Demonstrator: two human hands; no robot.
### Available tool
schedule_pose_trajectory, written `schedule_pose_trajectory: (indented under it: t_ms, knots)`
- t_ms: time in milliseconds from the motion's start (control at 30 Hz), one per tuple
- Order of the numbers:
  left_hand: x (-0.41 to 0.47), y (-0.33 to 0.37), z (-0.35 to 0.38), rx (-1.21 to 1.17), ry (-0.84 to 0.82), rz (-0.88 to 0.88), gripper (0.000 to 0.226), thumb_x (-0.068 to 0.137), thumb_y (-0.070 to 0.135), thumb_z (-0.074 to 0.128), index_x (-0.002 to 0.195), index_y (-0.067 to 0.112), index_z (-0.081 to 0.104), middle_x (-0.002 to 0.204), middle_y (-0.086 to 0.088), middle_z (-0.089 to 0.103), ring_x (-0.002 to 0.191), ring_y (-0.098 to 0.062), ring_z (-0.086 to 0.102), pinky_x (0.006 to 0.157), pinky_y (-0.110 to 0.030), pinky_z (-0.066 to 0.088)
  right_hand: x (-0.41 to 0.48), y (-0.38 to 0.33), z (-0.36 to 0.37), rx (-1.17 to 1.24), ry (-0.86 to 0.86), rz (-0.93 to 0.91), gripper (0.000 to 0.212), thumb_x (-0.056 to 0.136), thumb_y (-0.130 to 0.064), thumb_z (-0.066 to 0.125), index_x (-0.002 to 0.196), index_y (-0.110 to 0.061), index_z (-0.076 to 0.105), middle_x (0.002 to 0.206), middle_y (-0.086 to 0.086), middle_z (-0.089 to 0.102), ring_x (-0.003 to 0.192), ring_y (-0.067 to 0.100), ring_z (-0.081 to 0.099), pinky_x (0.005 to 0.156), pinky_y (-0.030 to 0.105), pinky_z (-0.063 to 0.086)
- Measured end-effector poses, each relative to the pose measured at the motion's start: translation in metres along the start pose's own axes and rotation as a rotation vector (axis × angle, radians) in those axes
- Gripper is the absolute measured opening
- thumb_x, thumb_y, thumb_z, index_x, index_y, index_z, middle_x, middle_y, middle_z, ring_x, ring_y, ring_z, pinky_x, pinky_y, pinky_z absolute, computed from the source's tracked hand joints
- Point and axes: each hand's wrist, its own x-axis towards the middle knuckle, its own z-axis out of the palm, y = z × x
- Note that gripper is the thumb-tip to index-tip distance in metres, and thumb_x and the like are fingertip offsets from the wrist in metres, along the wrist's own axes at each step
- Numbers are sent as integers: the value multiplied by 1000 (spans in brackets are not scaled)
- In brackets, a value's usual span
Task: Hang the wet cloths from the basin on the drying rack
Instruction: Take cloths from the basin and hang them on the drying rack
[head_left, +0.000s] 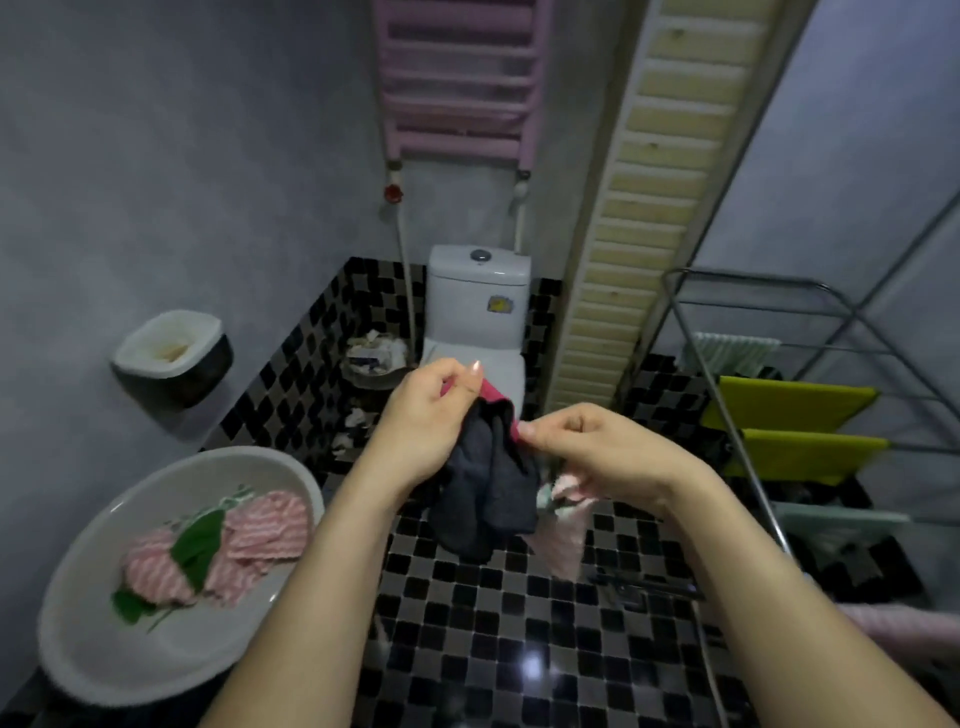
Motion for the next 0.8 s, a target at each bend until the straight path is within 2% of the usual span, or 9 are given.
schedule_pose_trajectory:
  t_ms: [67,133,200,300,433,500,600,700,800]
  knots:
    - [1,10,25,-88,-37,-38,52,99,37,47,50,19,49,48,10,45,51,-6,41,57,-30,32,-22,11,-19,162,107,71,47,96,-43,48,94,-2,70,88,2,71,59,12,63,50,22,48]
    - [1,21,57,-151,-83,-72,53,98,44,47,61,8,61,59,-4,60,59,-15,53,61,-32,40,-42,24,-38,117,184,69,54,91,-59,40,96,-17,73,97,-10,73,79,6,67,69,25,53]
    - [-2,34,92,-210,-151,-104,59,99,42,47,79,-12,60,71,-18,63,64,-20,57,64,-32,42,-60,39,-57,65,193,57,64,84,-68,38,103,-17,72,107,-4,72,98,15,67,87,36,52]
    - [-2,52,132,-322,-137,-153,51,99,34,48,80,-10,65,73,-19,66,65,-20,59,60,-26,44,-80,55,-84,423,262,35,57,86,-58,52,87,-3,70,86,18,70,75,35,62,66,35,47]
    - [13,58,151,-385,-9,-202,50,98,29,52,90,-19,62,79,-21,64,72,-22,57,69,-33,43,-89,66,-119,730,334,-120,61,93,-38,29,77,2,72,78,27,67,71,35,59,68,34,49]
    - [22,62,156,-399,21,-213,47,98,29,53,90,-16,65,81,-22,67,73,-25,60,70,-35,45,-85,66,-131,659,336,-137,65,95,-47,30,82,-1,73,89,27,67,81,36,61,73,38,49]
    - [37,67,164,-415,-62,-230,43,97,31,55,86,-8,70,74,-16,70,70,-24,63,67,-32,48,-71,60,-136,224,372,-87,51,84,-64,52,111,-25,69,120,9,66,110,25,62,82,41,54]
    - [62,72,169,-423,-193,-258,42,94,40,56,72,7,70,72,-13,70,66,-23,64,64,-30,52,-43,48,-140,41,365,-155,36,86,-27,70,121,-22,64,113,3,72,104,21,68,93,46,53]
    - [102,63,166,-437,-334,-208,34,84,44,65,79,10,65,77,-12,67,70,-21,61,66,-29,50,-5,37,-162,-17,457,-136,13,87,-18,69,96,-9,74,95,14,75,91,32,69,85,50,51]
